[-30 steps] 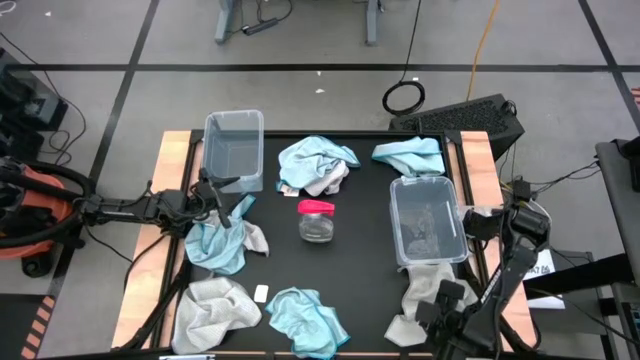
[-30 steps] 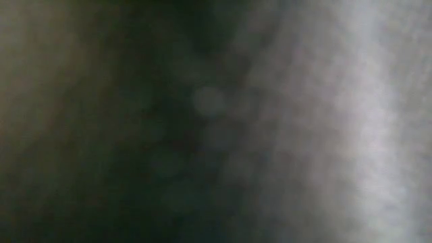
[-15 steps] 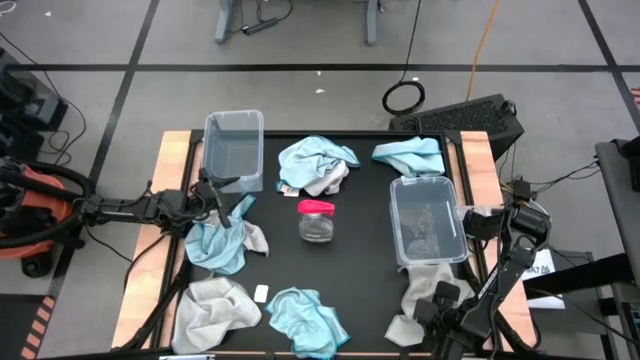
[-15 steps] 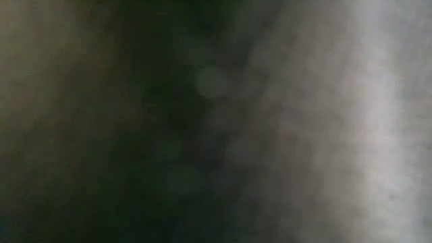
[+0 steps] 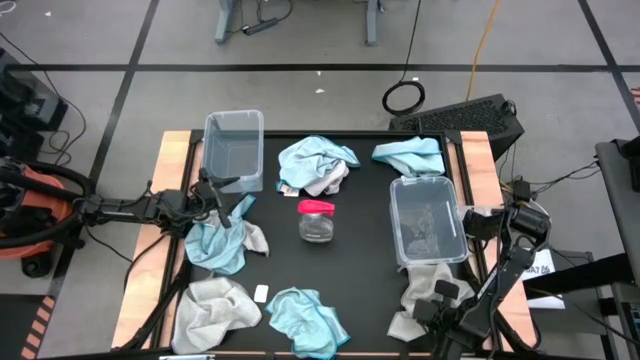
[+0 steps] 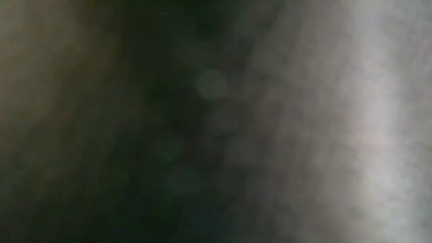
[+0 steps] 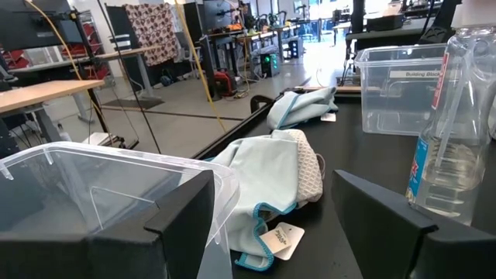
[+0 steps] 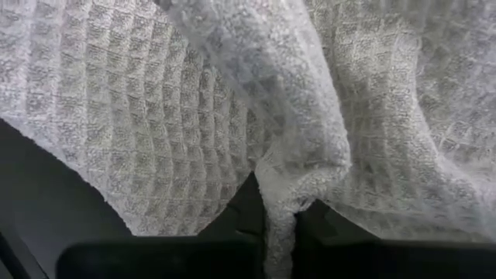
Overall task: Sort microfiber towel by color & place in baskets
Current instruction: Put the bottom right gray towel into the right transparent bin, then put the bottom blue towel into the left transparent bin
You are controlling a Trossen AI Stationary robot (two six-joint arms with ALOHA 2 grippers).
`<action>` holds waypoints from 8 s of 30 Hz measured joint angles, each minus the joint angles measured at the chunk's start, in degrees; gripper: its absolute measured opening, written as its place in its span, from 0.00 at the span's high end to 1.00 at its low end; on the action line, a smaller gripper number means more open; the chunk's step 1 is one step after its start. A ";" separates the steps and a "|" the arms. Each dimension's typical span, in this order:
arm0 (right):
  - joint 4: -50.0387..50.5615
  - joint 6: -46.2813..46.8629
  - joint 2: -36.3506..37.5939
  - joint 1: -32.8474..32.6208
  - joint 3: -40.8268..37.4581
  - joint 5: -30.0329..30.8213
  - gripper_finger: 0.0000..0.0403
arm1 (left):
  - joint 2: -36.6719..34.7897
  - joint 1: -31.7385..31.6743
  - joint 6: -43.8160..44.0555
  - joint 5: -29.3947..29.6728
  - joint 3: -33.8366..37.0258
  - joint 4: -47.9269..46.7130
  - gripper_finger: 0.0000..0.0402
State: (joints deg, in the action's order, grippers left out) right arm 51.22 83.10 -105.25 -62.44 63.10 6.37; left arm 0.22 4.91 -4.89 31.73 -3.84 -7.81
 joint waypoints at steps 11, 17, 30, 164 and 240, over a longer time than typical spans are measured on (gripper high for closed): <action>5.47 -6.19 -0.39 2.38 5.15 -0.24 0.99 | 0.00 -0.02 0.00 0.00 0.00 0.00 0.35; 10.86 -9.30 -0.32 3.52 9.25 2.00 0.99 | 0.00 0.00 0.00 -0.02 0.00 0.00 0.35; 20.73 -18.26 0.86 7.25 17.71 10.38 0.99 | -0.01 -0.02 0.00 -0.02 0.00 0.00 0.35; 21.95 -41.71 41.92 29.11 -10.42 20.11 0.85 | -0.01 -0.01 0.00 -0.02 0.00 0.00 0.35; 2.95 -68.70 35.50 30.64 11.57 23.25 0.48 | -0.01 0.00 0.00 -0.01 0.00 0.00 0.35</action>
State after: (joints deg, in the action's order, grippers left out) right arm 54.18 14.40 -69.76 -31.80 74.67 29.62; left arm 0.21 4.91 -4.89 31.71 -3.84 -7.81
